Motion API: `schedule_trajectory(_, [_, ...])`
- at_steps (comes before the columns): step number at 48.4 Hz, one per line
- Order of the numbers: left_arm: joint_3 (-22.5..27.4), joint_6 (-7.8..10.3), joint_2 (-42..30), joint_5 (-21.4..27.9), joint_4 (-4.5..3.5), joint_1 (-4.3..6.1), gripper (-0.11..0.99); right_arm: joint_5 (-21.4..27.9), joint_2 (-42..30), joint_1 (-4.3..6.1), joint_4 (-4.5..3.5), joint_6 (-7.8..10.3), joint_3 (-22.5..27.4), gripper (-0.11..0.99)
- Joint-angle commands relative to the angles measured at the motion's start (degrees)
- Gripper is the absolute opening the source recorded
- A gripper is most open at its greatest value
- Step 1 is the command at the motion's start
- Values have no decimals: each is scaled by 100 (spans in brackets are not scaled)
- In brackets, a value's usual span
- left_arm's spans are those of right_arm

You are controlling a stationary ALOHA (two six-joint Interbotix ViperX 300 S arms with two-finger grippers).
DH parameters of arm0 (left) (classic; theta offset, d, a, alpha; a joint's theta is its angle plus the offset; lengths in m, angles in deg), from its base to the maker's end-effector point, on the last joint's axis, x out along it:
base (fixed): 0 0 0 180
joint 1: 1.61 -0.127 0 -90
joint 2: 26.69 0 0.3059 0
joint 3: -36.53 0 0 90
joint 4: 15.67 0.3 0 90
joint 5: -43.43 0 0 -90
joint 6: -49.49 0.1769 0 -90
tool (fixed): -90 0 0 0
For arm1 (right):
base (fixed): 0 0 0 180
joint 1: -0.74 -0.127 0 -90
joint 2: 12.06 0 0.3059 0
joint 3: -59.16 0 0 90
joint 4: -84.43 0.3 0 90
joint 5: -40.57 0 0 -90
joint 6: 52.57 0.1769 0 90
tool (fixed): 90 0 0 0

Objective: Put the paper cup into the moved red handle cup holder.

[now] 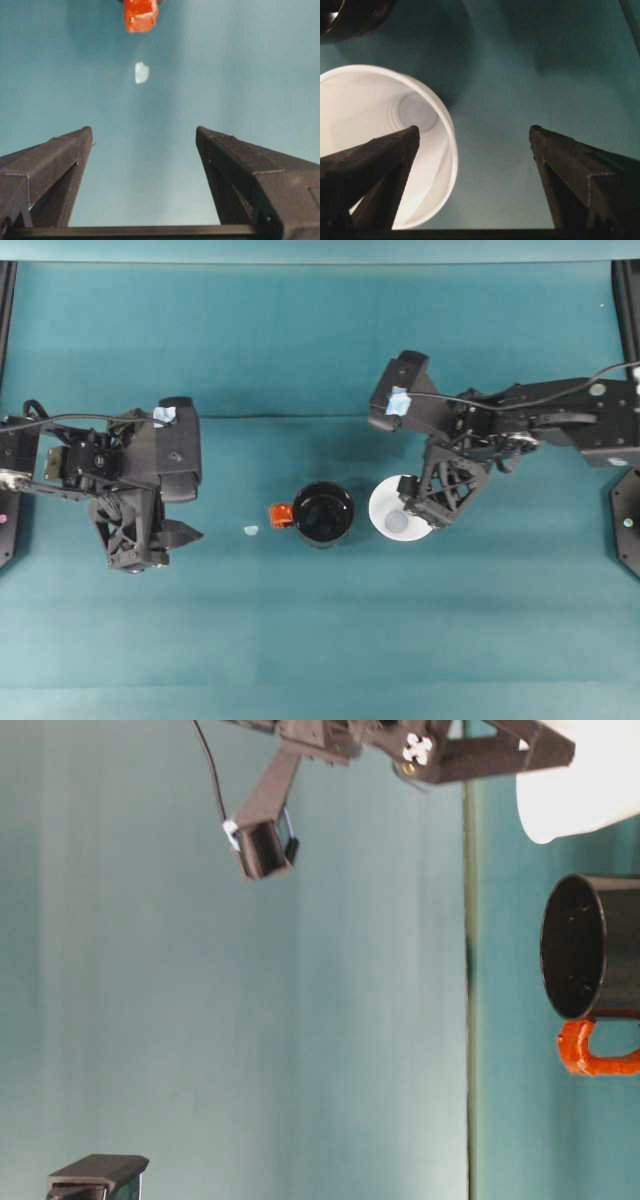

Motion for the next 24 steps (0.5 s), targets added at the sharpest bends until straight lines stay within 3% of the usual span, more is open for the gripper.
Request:
schedule_trajectory(1, [53, 0, 62, -44, 18, -9, 91, -26, -44, 9, -9, 53, 105, 93])
schedule_trajectory(18, [35, 0, 62, -44, 18, 0, 91, -26, -281, 9, 0, 62, 114, 91])
schedule_trajectory(21, [35, 0, 70, -44, 18, -9, 91, -18, -299, 9, 18, 70, 114, 86])
schedule_trajectory(24, [35, 0, 62, -44, 18, -9, 91, -9, -299, 9, 26, 88, 123, 73])
